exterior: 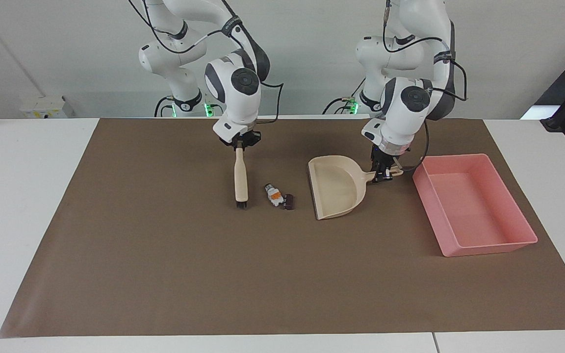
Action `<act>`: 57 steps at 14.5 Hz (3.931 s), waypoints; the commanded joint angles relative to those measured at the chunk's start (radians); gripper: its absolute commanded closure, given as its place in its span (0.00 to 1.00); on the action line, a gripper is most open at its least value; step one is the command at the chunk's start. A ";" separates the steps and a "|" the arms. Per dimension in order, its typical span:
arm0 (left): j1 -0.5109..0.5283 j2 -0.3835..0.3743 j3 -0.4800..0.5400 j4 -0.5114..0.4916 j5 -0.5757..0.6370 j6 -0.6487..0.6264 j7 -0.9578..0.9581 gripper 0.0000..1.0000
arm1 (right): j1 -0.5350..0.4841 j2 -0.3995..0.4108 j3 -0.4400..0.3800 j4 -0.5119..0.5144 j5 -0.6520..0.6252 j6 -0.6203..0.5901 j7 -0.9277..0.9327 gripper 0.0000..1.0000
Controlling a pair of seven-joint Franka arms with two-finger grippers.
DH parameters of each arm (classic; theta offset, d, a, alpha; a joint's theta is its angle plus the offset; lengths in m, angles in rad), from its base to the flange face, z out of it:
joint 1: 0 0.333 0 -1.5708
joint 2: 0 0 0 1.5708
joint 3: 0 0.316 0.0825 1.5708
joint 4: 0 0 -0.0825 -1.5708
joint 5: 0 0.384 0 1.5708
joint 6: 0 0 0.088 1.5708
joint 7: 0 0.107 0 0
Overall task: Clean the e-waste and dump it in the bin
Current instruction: 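Sweep the e-waste pieces into the dustpan with the brush in the right gripper, then lift the dustpan over the pink bin while the right gripper returns the brush, then tilt the dustpan with the left gripper to dump pieces into the bin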
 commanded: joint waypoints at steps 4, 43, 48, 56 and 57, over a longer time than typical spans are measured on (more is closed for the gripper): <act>-0.097 0.007 0.008 0.023 0.119 -0.047 -0.234 1.00 | 0.102 0.163 -0.005 0.146 -0.022 -0.046 0.085 1.00; 0.361 0.073 0.008 0.391 -0.222 -0.271 0.415 1.00 | -0.687 -0.126 0.035 0.125 -0.033 -0.294 -0.539 1.00; 0.560 0.101 0.013 0.454 -0.211 -0.300 0.546 1.00 | -0.845 -0.146 0.035 -0.038 -0.036 -0.053 -0.703 1.00; 0.699 0.167 0.014 0.563 0.038 -0.240 0.643 1.00 | -0.885 -0.140 0.035 -0.196 -0.035 0.150 -0.730 0.97; 0.692 0.167 0.014 0.554 0.088 -0.208 0.638 1.00 | -0.887 -0.136 0.035 -0.201 -0.035 0.153 -0.728 0.97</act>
